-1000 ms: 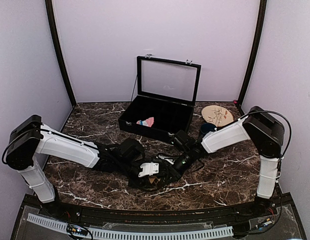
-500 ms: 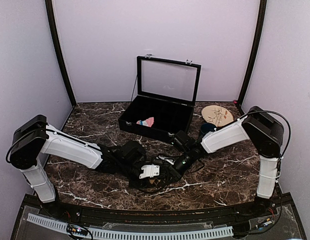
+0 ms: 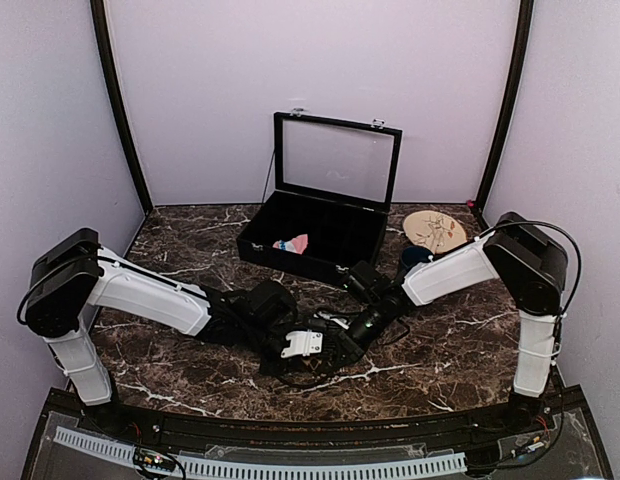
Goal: Roll the socks
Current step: Roll the sock at the center of the board.
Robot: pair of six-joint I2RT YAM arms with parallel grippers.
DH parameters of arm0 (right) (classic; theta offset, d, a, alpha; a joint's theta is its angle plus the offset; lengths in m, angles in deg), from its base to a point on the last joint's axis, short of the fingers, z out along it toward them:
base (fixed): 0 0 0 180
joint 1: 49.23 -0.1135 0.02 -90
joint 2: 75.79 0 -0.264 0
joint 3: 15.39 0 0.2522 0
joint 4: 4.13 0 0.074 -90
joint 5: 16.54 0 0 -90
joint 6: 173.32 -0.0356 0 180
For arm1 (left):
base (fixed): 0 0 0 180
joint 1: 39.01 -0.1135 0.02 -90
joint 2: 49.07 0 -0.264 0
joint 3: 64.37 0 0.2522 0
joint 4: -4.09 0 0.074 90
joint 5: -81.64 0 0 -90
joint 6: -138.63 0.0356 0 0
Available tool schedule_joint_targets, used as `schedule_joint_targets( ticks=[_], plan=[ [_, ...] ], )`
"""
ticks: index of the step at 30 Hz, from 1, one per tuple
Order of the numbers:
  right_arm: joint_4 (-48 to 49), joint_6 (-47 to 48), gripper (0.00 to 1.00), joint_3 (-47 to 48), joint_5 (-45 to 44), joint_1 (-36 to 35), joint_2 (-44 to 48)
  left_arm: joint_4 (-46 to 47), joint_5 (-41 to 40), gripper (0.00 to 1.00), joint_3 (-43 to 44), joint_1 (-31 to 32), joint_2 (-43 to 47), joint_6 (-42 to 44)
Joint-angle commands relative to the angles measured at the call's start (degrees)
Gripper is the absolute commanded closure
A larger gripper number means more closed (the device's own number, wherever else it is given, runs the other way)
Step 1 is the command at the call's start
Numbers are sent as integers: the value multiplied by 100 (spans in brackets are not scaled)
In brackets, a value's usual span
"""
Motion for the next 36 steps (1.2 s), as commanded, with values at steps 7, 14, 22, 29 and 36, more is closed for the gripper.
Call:
schedule_joint_targets(
  ticks=[7, 14, 22, 29, 36],
  plan=[
    [-297, -144, 82, -131, -407, 64, -142, -557, 240, 97, 282, 18, -278, -21],
    [5, -340, 71, -432, -465, 160, 110, -909, 474, 98, 487, -119, -479, -126],
    [582, -703, 67, -936, -550, 323, 537, -1285, 937, 98, 710, -455, -544, -276],
    [1116, -978, 65, -1352, -933, 422, 980, -1694, 1251, 98, 978, -629, -726, -276],
    [1540, -1160, 65, -1730, -1610, 429, 1415, -2103, 1520, 97, 1291, -668, -940, -234]
  ],
)
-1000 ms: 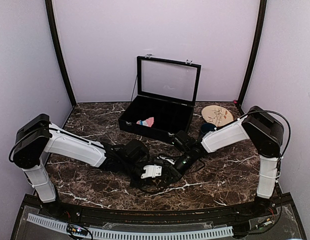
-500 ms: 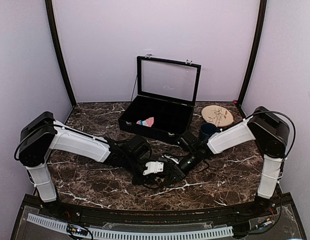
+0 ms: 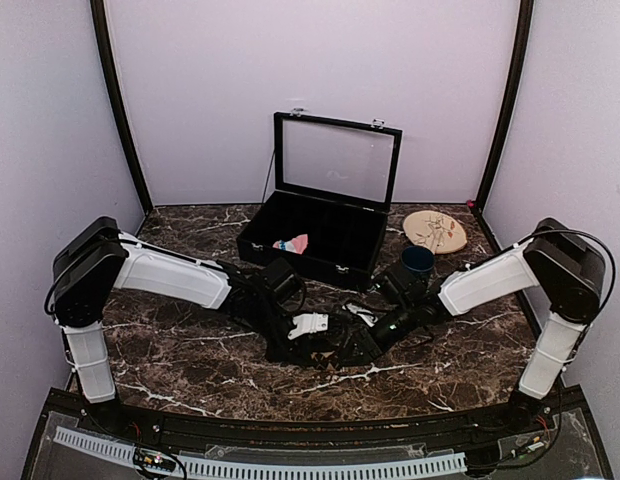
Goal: Roll the socks
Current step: Roll the sock at the center of the board.
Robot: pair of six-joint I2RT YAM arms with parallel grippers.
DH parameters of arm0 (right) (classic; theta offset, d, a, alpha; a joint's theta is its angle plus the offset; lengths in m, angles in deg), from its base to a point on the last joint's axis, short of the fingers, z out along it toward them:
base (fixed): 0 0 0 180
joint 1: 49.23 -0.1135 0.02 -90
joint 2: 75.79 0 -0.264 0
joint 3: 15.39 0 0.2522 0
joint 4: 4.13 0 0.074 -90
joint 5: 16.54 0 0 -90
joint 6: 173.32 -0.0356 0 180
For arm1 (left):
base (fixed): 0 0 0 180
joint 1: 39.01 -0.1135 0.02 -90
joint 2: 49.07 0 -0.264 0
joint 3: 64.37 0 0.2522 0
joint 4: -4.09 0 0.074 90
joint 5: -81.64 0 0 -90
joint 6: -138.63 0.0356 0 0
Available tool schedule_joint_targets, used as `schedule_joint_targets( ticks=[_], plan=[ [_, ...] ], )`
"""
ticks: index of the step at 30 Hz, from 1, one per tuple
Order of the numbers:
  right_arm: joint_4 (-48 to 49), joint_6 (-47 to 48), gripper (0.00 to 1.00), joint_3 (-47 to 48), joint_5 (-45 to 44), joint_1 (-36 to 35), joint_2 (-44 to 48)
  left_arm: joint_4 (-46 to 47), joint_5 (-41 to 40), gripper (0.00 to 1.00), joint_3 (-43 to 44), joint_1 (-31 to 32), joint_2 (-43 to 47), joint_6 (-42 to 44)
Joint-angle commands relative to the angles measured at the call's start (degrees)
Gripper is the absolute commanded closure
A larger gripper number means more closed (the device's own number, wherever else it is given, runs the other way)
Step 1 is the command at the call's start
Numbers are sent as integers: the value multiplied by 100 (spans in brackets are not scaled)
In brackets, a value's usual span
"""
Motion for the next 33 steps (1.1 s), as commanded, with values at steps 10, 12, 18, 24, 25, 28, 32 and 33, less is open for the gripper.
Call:
schedule_joint_targets(
  ticks=[10, 12, 18, 24, 25, 28, 32, 33],
  plan=[
    [813, -43, 64, -1065, -2283, -84, 1519, -1254, 678, 97, 449, -128, -480, -91],
    [789, 158, 64, -1155, -2809, -311, 1783, -1368, 780, 97, 527, -151, -556, -104],
    [945, 568, 64, -1402, -4131, -1189, 2244, -1687, 1031, 97, 773, -256, -773, -143],
    [969, 796, 63, -1454, -4890, -1858, 2336, -1908, 1268, 97, 952, -388, -894, -160],
    [954, 824, 62, -1437, -4959, -1934, 2323, -1951, 1308, 97, 988, -416, -916, -161],
    [950, 943, 60, -1351, -5110, -2152, 2226, -2081, 1428, 97, 1087, -461, -1008, -157],
    [833, 1160, 55, -1063, -5195, -2382, 1893, -2169, 1509, 97, 1170, -490, -1113, -153],
    [796, 1226, 54, -989, -5217, -2445, 1802, -2181, 1509, 97, 1179, -495, -1146, -152]
  ],
)
